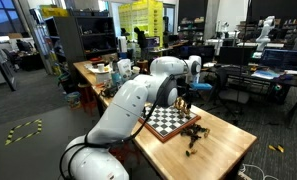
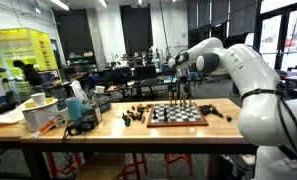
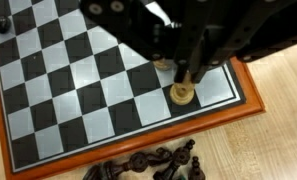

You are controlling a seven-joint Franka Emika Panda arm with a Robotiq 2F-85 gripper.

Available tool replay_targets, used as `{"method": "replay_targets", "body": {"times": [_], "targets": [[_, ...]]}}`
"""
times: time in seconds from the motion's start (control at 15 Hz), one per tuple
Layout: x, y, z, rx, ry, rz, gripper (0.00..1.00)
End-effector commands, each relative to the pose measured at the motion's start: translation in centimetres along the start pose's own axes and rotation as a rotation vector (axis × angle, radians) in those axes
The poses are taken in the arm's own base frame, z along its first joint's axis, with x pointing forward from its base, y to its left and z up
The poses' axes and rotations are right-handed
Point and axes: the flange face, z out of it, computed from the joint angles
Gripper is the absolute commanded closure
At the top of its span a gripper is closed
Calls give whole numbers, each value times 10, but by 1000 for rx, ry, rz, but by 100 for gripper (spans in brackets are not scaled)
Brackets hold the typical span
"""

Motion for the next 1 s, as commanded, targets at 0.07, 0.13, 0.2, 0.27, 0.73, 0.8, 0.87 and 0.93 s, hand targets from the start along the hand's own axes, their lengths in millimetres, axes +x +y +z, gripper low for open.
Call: {"method": "replay_targets", "body": {"times": [0.07,0.13,0.2,0.27,0.73,0.8,0.87,0.93], "targets": [[-1,-6,-7,-17,-9,2,97],[-2,-6,-7,-18,-10,3,97],[-3,-6,-7,-19,-10,6,97],[-3,-5,-8,-20,-9,7,97],[-1,-6,-5,-20,-5,0,97],[0,-6,-4,-18,-8,0,85],[0,-6,-4,-16,-9,2,64],[0,-7,-3,-14,-9,2,61]]}}
